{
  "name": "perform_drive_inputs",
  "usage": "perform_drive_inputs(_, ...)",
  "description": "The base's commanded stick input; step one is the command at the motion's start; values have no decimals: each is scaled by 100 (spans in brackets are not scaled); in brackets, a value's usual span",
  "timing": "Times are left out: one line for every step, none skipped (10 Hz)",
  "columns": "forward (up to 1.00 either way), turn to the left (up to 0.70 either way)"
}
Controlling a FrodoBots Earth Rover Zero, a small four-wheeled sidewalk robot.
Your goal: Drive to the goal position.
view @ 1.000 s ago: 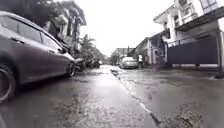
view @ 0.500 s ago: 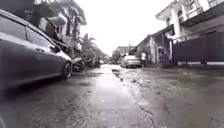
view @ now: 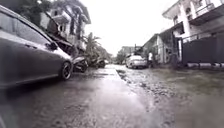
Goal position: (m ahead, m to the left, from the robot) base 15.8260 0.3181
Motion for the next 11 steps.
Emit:
perform_drive_inputs(100, 0)
perform_drive_inputs(100, 0)
perform_drive_inputs(100, 0)
perform_drive_inputs(100, 0)
perform_drive_inputs(100, 0)
perform_drive_inputs(100, 0)
perform_drive_inputs(100, 0)
perform_drive_inputs(100, 0)
perform_drive_inputs(100, 0)
perform_drive_inputs(100, 0)
perform_drive_inputs(100, 0)
